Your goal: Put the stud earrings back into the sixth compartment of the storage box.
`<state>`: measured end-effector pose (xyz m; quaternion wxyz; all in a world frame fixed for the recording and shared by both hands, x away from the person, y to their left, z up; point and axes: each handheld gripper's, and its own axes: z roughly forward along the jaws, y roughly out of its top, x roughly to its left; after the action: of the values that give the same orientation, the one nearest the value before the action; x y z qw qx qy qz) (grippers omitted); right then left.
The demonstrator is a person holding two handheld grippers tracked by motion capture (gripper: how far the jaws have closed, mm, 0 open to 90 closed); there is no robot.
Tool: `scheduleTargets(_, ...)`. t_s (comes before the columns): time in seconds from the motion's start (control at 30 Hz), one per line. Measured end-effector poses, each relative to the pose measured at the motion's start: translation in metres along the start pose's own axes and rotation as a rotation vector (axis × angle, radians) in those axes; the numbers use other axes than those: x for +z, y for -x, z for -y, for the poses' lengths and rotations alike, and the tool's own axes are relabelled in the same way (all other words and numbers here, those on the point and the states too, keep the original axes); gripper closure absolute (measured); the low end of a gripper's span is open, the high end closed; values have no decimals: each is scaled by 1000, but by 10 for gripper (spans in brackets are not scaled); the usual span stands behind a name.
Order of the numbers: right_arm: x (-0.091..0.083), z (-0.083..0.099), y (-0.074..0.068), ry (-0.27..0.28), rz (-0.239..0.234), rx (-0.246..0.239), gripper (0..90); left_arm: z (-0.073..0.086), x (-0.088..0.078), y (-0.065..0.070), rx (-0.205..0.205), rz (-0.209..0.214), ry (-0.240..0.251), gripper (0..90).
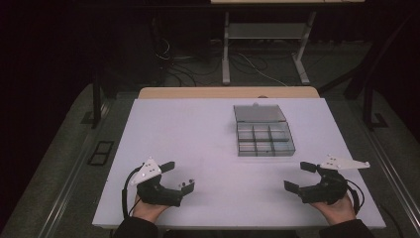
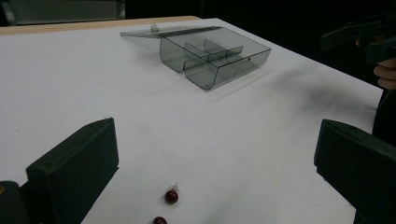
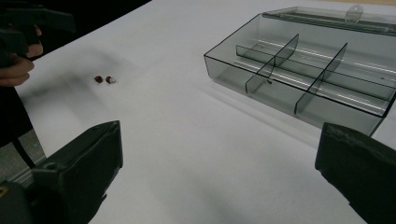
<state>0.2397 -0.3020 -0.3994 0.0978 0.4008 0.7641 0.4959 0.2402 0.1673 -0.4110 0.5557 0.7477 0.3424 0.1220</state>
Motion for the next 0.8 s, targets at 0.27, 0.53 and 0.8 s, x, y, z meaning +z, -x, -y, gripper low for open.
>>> scheduleTargets(0.27, 3, 1, 0, -20, -21, -3, 7, 1, -4, 1, -4, -12, 12, 0)
scheduleTargets(0.53, 6, 1, 0, -39, -28, -7, 7, 1, -5, 3, 1, -18, 9, 0)
scheduleTargets(0.8, 8, 3, -1, -69, -25, -11, 7, -4, -5, 5, 23, -16, -18, 0)
